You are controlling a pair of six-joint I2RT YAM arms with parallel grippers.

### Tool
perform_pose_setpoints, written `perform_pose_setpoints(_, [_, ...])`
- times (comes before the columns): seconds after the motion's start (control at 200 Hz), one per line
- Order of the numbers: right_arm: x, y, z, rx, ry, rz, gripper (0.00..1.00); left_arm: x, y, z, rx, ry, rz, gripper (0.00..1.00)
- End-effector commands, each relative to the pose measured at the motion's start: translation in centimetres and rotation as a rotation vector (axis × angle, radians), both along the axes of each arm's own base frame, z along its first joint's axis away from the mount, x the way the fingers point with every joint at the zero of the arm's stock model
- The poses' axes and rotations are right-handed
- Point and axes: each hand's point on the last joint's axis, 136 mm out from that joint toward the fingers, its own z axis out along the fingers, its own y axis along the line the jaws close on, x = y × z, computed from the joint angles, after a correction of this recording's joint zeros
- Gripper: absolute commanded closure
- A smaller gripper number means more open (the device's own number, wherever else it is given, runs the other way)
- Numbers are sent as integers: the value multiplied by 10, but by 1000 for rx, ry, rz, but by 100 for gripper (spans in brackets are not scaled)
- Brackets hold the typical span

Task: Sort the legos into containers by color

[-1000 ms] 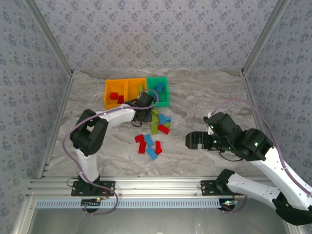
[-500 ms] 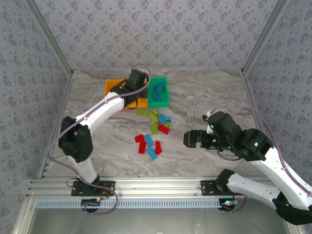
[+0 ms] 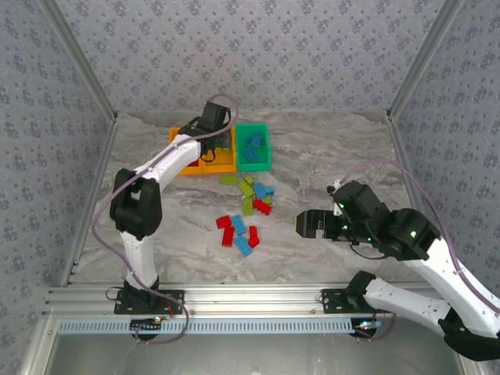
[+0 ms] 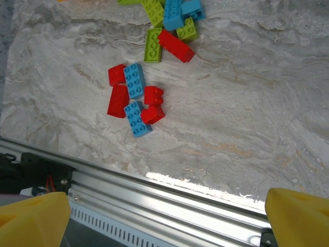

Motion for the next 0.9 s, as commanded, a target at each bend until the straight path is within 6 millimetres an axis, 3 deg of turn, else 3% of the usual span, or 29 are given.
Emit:
perform_pose_setpoints(0.0, [15, 16, -16, -38, 9, 6, 0, -52, -3, 79, -63, -118, -89, 60])
perform_pose_setpoints(0.11, [35, 41, -28, -75, 20, 37, 0, -129, -4, 110, -59, -191, -234, 60])
perform_pose_setpoints(0.195, [49, 61, -44, -121, 34, 61, 0, -190, -2, 120, -20, -227, -393, 59])
perform_pose_setpoints(0.295, [60, 93, -63, -116, 49, 114, 4, -251, 12, 107, 62, -209, -569, 58])
perform_pose_setpoints(0.425, [67, 130, -94, -129, 82, 163, 12, -309, 34, 70, 136, -180, -758, 56])
perform_pose_setpoints(0.55, [74, 152, -133, -189, 102, 200, 26, -333, 45, 45, 139, -235, -835, 51])
perform_pose_setpoints(0.565, [79, 160, -126, -173, 83, 206, 28, -335, 45, 43, 138, -245, -848, 48])
perform_pose_setpoints(0.66, [91, 175, -145, -205, 82, 239, 32, -339, 42, 33, 117, -309, -876, 13])
perform_pose_setpoints(0.715, [95, 184, -157, -223, 101, 247, 34, -339, 40, 29, 101, -336, -876, 1])
perform_pose_setpoints(0.834, [103, 197, -176, -240, 130, 251, 37, -337, 38, 20, 99, -352, -880, 1])
perform_pose_setpoints(0.894, [109, 194, -185, -286, 131, 233, 43, -336, 39, 14, 114, -343, -878, 1])
